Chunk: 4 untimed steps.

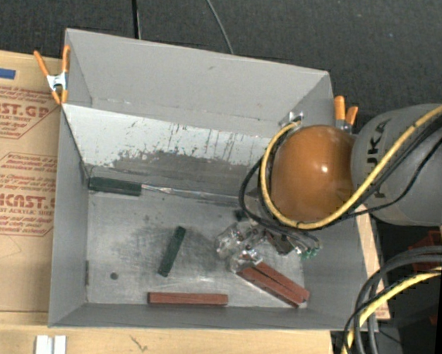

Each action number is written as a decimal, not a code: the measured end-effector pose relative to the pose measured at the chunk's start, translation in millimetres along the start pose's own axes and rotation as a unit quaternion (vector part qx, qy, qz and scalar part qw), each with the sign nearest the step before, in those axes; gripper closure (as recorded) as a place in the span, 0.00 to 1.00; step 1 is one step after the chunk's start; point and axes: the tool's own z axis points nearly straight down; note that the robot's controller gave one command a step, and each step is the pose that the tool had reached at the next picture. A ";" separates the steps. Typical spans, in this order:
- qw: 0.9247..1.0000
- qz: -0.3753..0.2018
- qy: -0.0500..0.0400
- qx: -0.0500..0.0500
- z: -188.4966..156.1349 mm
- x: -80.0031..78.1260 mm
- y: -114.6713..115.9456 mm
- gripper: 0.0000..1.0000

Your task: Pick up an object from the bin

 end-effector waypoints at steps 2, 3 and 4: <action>0.999 -0.037 -0.004 0.002 43.1 34.8 -34.6 0.00; 0.999 0.043 0.000 0.001 41.6 40.5 -74.2 1.00; 0.999 0.043 0.000 0.001 41.7 40.5 -74.2 1.00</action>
Offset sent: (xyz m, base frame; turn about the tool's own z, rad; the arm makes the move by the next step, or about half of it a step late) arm 0.0000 0.0000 0.0000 0.0000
